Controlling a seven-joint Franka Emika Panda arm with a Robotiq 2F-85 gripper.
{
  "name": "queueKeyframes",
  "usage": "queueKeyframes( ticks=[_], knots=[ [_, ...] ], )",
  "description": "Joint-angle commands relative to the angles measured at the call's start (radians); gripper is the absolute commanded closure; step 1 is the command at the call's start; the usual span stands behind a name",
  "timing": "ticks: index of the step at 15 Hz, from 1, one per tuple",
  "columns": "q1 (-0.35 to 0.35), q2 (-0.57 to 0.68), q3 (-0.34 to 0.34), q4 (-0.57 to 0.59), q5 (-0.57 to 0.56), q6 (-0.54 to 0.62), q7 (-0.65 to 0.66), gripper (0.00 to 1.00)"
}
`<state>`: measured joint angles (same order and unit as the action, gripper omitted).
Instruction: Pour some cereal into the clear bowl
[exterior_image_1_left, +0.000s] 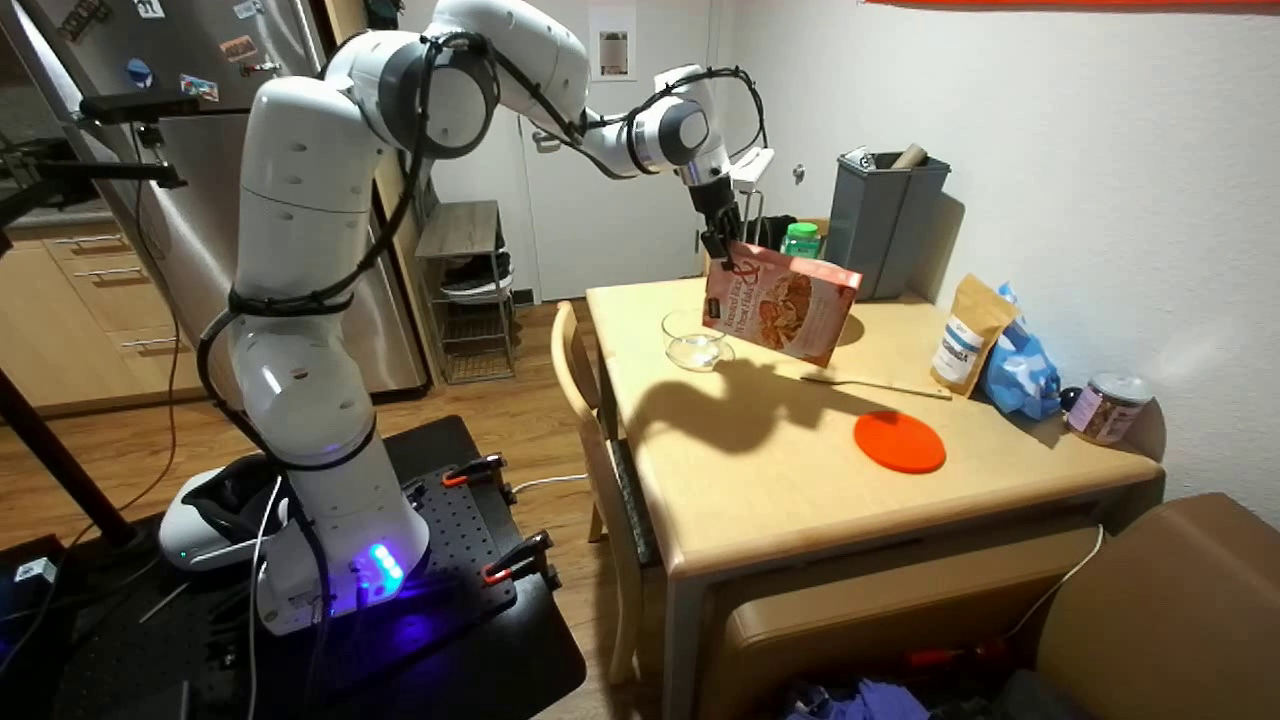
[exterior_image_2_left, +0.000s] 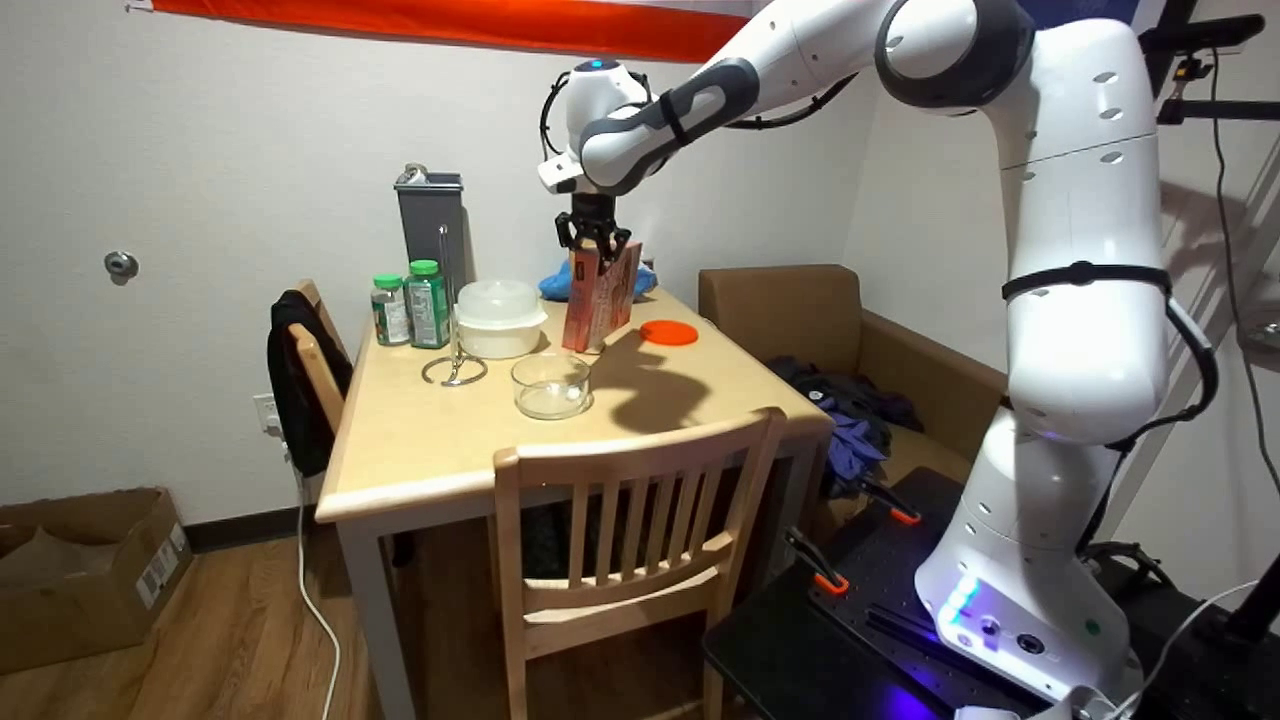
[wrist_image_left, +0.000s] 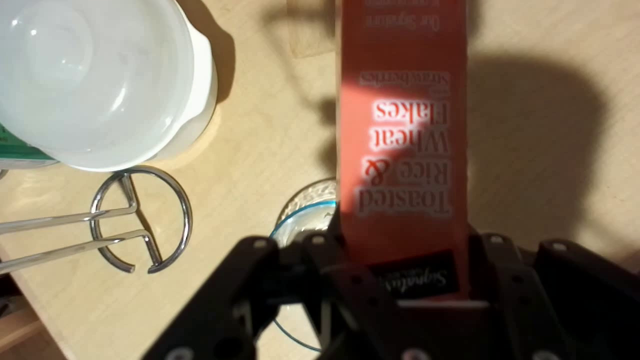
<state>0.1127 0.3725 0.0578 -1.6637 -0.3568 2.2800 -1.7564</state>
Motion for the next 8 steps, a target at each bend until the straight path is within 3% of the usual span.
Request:
queueKeyframes(
  ticks=[1,8],
  knots=[
    [0.004,-0.061,0.007,-0.068,-0.042,0.037,0.045,0.82],
    [-0.037,-0.086,0.019,-0.020,0.055,0.006,0.068,0.82]
  ],
)
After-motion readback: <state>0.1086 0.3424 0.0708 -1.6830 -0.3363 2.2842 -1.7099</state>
